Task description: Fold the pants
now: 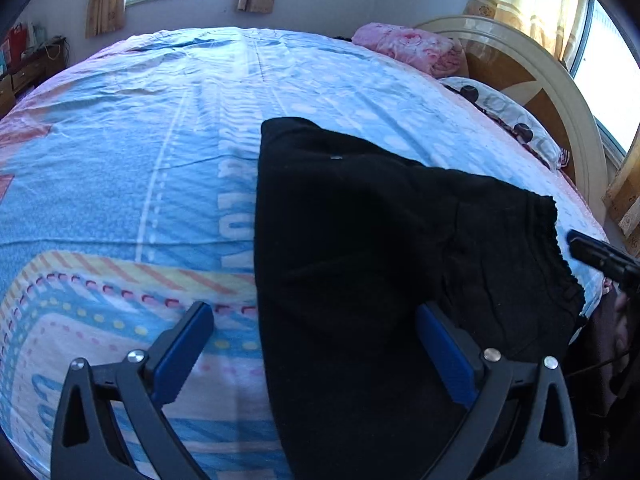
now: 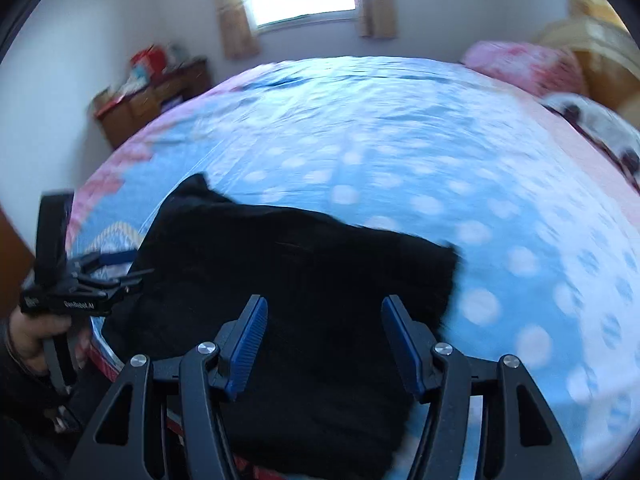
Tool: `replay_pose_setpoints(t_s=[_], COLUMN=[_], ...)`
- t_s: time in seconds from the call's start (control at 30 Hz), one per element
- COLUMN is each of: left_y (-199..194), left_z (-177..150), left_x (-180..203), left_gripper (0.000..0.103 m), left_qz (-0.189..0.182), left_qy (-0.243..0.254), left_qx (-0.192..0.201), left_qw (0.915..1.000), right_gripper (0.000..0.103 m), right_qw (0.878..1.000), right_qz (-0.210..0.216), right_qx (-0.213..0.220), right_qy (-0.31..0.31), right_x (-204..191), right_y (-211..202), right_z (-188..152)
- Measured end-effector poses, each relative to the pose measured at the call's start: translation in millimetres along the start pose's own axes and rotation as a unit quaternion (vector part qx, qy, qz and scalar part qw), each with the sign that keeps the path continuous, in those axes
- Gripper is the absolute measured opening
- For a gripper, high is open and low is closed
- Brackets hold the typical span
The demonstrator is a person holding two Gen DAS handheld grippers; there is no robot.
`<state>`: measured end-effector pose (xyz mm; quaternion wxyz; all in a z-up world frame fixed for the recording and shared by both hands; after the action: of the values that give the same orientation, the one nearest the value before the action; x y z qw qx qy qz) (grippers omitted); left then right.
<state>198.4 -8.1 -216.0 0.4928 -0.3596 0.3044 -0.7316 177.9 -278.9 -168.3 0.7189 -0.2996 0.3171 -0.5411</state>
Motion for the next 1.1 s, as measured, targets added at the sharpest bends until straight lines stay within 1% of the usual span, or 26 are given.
replay_pose_setpoints(t_s=[0.07,0.17,0.2,0.3,0.4,0.47,0.53,0.6,0.63,0.73,0.77,0.87,0.9,0.97,1.07,1.1], left_y=[0.9,1.9,2.3,3.0,6.5,9.7,13.3,15.3,15.8,17.4,17.9,18.8,18.9,18.6,18.6,19.0], left_z=[2.4,5.4,6.0,7.6,11.3,13.9,16.5,17.9,18.1,18.5,18.8,18.6,19.0,18.1,17.4,17.3], left_x=[1.8,4.0,4.2,2.7,3.3,4.3,4.9,6.4,6.4,6.6,6.9,8.2,8.1,7.8,7.1,7.0], left_gripper=[0.103,0.103,0.103,0.103,0.103,0.103,0.103,0.103,0.103,0.103,0.103,0.103,0.103,0.103,0.103,0.103], left_qz=[0.001,-0.007,-0.010,-0.013,0.004,0.014,0.019,0.024,0.026,0.028,0.029,0.033,0.033,0.033,0.032,0.031], left_qy=[0.003,0.005,0.006,0.010,0.025,0.030,0.034,0.037,0.036,0.038,0.039,0.040,0.038,0.033,0.031,0.031], left_qx=[0.000,0.002,0.004,0.007,0.006,0.005,0.003,0.000,-0.002,-0.003,-0.003,0.000,0.001,0.002,0.005,0.007], left_qw=[1.0000,1.0000,0.9999,0.9998,0.9997,0.9994,0.9992,0.9990,0.9990,0.9989,0.9988,0.9987,0.9987,0.9989,0.9990,0.9990], right_gripper=[0.061,0.061,0.061,0.061,0.061,0.061,0.061,0.062,0.062,0.062,0.062,0.061,0.061,0.061,0.061,0.061], right_qw=[0.999,0.995,0.994,0.991,0.990,0.989,0.989,0.988,0.988,0.992,0.991,0.981,0.981,0.985,0.987,0.988], right_qz=[-0.008,-0.004,-0.001,0.039,0.071,0.062,0.069,0.078,0.089,0.082,0.087,0.116,0.114,0.102,0.114,0.109], right_qx=[-0.001,-0.019,-0.021,-0.026,-0.036,-0.047,-0.033,-0.031,-0.032,-0.034,-0.034,-0.027,-0.025,-0.026,-0.031,-0.031], right_qy=[0.040,0.094,0.103,0.123,0.118,0.122,0.126,0.128,0.122,0.093,0.100,0.151,0.152,0.139,0.108,0.100], right_x=[24.3,55.8,60.0,64.3,56.5,56.8,55.5,51.7,46.5,38.3,40.0,52.3,51.1,43.7,23.5,21.4], right_y=[-5.8,-2.6,-1.4,8.7,25.2,41.7,45.4,48.2,49.5,50.5,51.6,55.9,58.3,58.4,52.4,51.5], right_z=[-6.1,-18.8,-20.3,-20.7,-19.1,-19.6,-15.4,-14.1,-14.6,-17.9,-17.5,-11.6,-8.8,-7.9,-11.3,-13.4])
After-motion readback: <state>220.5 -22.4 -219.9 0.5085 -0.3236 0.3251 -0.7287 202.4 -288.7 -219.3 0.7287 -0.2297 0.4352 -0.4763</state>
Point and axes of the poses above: each gripper's, at about its wrist camera, not at the fingertips, and y roughly the way its jaws point, x to its right, z to its top, the point moved 6 cm from there along y, roughly the way its jaws point, and after that the axes turned 4 degrees about -x, right-handed, at the moved point
